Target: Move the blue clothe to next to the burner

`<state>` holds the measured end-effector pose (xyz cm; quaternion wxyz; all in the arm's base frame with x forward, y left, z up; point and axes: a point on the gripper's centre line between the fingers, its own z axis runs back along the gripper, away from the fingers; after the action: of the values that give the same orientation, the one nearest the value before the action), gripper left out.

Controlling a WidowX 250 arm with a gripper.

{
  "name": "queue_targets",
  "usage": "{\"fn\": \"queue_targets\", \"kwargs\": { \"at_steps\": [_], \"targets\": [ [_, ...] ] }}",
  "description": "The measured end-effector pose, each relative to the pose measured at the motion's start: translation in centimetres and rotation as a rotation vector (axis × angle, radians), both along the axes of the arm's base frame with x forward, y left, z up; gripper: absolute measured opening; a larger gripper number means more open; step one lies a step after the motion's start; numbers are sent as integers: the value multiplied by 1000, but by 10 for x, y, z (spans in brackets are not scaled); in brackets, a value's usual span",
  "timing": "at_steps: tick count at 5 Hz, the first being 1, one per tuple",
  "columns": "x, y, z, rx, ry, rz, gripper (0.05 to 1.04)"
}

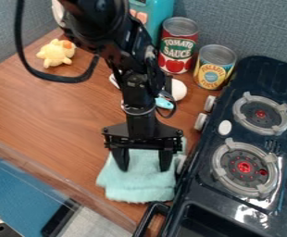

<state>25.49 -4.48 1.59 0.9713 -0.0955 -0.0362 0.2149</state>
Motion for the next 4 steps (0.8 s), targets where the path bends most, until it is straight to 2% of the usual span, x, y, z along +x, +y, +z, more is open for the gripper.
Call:
{"fn": "queue_targets", "kwargs": {
  "at_steps": [3, 4],
  "targets": [
    [7, 23, 78, -74, -174, 81, 1001],
    [3, 25, 97, -89, -216, 79, 1001]
  ]
}}
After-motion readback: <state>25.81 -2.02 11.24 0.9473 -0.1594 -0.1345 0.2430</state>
